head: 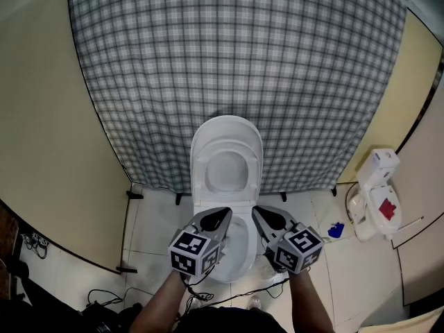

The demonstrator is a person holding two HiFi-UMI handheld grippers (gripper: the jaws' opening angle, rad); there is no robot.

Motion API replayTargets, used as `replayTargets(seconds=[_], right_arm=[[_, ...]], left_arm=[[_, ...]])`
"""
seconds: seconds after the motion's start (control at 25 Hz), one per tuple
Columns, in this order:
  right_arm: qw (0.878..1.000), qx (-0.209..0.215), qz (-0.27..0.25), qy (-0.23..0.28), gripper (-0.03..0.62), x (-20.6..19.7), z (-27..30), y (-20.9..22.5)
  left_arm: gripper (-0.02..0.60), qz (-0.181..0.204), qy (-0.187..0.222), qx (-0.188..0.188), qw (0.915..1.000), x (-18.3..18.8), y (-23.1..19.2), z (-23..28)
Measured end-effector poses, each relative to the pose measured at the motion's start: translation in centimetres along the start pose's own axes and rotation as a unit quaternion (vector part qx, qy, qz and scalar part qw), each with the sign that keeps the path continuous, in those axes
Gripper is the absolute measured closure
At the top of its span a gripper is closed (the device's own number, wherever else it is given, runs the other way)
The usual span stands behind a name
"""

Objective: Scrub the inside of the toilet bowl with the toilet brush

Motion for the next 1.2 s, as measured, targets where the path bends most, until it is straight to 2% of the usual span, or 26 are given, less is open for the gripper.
replayTargets(seconds=[0.24, 0.48, 0.68, 0.88, 1.2], right_arm=[[1.0, -0.011, 0.026, -0.004, 0.583, 2.1, 1.6, 5.3], [0.998, -0.022, 0.043, -0.037, 0.576, -0.7, 0.3, 6.2], [0.994, -0.037, 0.068, -0.072, 0.576, -4.8, -1.2, 6.9], [0.99, -0.055, 0.07, -0.11, 0.583, -9.3, -1.9, 8.5], [0.978, -0.067, 0.1, -0.171, 0.583, -18.3, -4.1, 10.7]], left_arm=[[0.572, 0.009, -0.027, -0.014, 0.9995, 3.2, -1.9, 4.8], [0.572, 0.011, -0.059, -0.037, 0.9975, 0.5, 0.0, 7.0], [0.572, 0.016, -0.084, -0.069, 0.994, -2.5, 2.4, 8.6], [0.572, 0.011, -0.107, -0.08, 0.991, -5.3, 3.8, 11.1], [0.572, 0.021, -0.144, -0.101, 0.9841, -12.3, 6.6, 15.3]])
Point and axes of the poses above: the fingertips, and each gripper's own axes: z forward along the fingers, y to its right, x out of its top, the point moved 4 cm from there along -z, backward along the fingers, and after that the axes turned 13 degrees about -y, right-handed, at the moved point
